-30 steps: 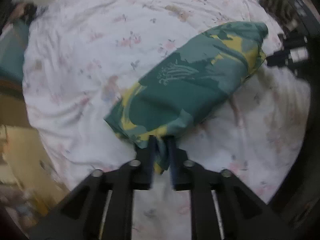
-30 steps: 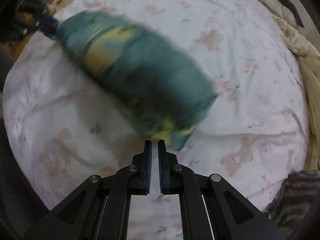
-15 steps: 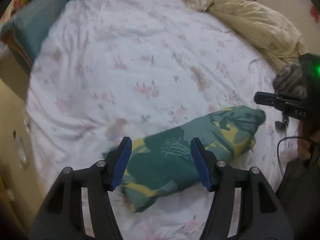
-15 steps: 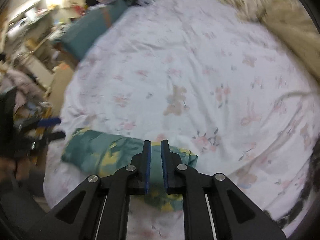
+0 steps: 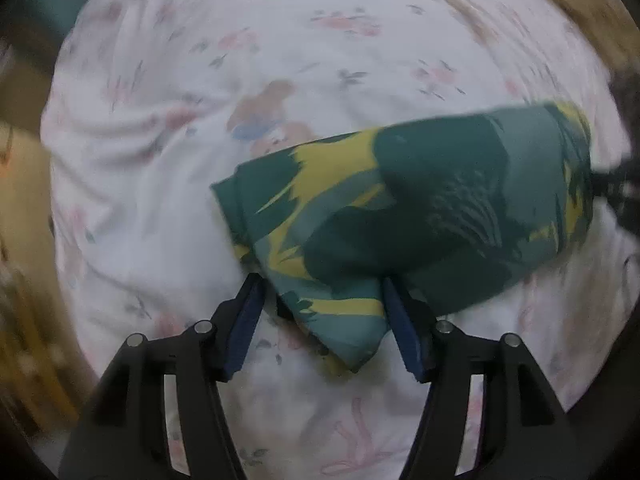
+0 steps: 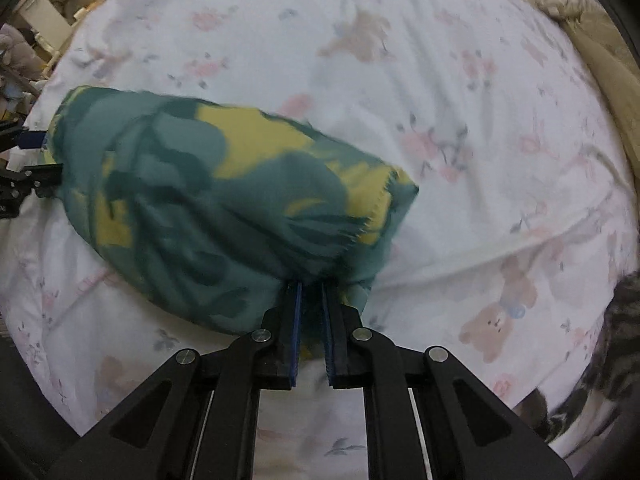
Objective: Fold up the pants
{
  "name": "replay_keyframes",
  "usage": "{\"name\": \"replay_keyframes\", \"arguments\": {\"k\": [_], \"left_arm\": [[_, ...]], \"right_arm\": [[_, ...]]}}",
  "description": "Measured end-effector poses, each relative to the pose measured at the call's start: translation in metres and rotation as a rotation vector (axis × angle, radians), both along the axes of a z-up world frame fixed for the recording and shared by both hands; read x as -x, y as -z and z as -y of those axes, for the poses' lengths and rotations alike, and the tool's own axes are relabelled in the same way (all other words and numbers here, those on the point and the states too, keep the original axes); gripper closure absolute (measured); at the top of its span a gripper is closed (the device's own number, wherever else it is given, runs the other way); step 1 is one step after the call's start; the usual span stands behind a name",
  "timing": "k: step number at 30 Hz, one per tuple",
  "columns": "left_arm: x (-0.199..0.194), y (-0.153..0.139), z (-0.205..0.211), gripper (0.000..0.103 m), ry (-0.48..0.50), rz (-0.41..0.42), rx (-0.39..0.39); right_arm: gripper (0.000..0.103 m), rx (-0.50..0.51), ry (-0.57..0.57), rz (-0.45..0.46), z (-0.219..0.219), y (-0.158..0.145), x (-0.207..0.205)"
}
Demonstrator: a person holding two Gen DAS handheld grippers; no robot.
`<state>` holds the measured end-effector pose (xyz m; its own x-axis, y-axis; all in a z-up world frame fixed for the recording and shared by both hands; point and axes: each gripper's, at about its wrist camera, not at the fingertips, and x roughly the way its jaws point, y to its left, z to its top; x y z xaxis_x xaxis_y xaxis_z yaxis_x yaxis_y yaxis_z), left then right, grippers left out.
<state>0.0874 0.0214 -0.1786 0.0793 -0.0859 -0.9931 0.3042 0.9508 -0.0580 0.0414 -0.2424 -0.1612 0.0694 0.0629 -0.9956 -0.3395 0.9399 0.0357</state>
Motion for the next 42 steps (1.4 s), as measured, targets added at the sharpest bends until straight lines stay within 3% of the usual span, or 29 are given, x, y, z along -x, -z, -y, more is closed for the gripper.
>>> {"name": "replay_keyframes", "arguments": {"k": [3,6,9,12,15,16,20,23,25,26,28,32,33,34,36,37,38,39,42], "left_arm": [[0.002,-0.027,-0.007,0.048,-0.037,0.052,0.011],[0.006,-0.063,-0.014,0.048,-0.07,0.181,0.009],[0.002,-0.083,-0.019,0.049,-0.147,0.279,0.133],[-0.005,-0.079,0.003,0.055,-0.158,0.308,0.215],[-0.007,-0.055,0.028,0.064,-0.146,0.237,0.262],[-0.005,-0.047,0.038,0.068,-0.134,0.213,0.269],[0.003,-0.023,0.05,0.066,-0.072,0.188,0.154],[0.002,-0.025,0.035,0.066,-0.109,0.175,0.131],[0.002,-0.019,0.014,0.068,-0.169,0.183,0.029],[0.002,-0.009,-0.002,0.068,-0.221,0.149,0.002],[0.0,0.003,-0.022,0.067,-0.282,0.081,0.069],[0.003,-0.011,-0.036,0.068,-0.314,0.119,0.027],[0.004,-0.015,-0.044,0.068,-0.366,0.118,0.042],[0.004,-0.023,-0.052,0.064,-0.417,0.125,0.065],[0.005,-0.035,-0.061,0.038,-0.47,0.152,0.119],[0.004,-0.038,-0.062,0.02,-0.489,0.169,0.142],[0.004,-0.04,-0.063,0.015,-0.503,0.181,0.166],[0.003,-0.037,-0.061,0.015,-0.503,0.169,0.208],[-0.001,-0.016,-0.04,0.016,-0.456,0.073,0.267]], "right_arm": [[0.094,-0.031,0.033,0.024,0.01,-0.019,0.0],[0.091,-0.099,0.097,0.15,0.026,-0.06,0.0],[0.091,-0.3,0.157,0.247,0.029,-0.091,-0.005],[0.091,-0.351,0.144,0.25,-0.001,-0.086,-0.023],[0.091,-0.405,0.134,0.168,-0.028,-0.062,-0.026],[0.091,-0.394,0.125,0.15,-0.033,-0.053,-0.023],[0.102,-0.261,0.106,0.149,-0.039,-0.03,-0.018],[0.103,-0.258,0.173,0.123,-0.018,-0.028,-0.018],[0.103,-0.191,0.194,0.142,-0.007,-0.026,-0.017],[0.103,-0.168,0.219,0.127,0.002,-0.021,-0.018],[0.103,-0.168,0.258,0.078,0.014,-0.01,-0.017],[0.103,-0.141,0.351,0.049,0.042,-0.012,-0.012],[0.096,-0.195,0.411,0.054,0.054,-0.02,-0.011],[0.095,-0.251,0.453,0.068,0.064,-0.028,-0.009],[0.085,-0.361,0.527,0.121,0.085,-0.047,-0.007],[0.062,-0.407,0.555,0.127,0.091,-0.049,-0.007],[0.031,-0.444,0.584,0.12,0.095,-0.048,-0.007],[0.024,-0.491,0.625,0.093,0.1,-0.041,-0.009],[0.024,-0.546,0.635,0.004,0.091,-0.018,-0.017]]}}
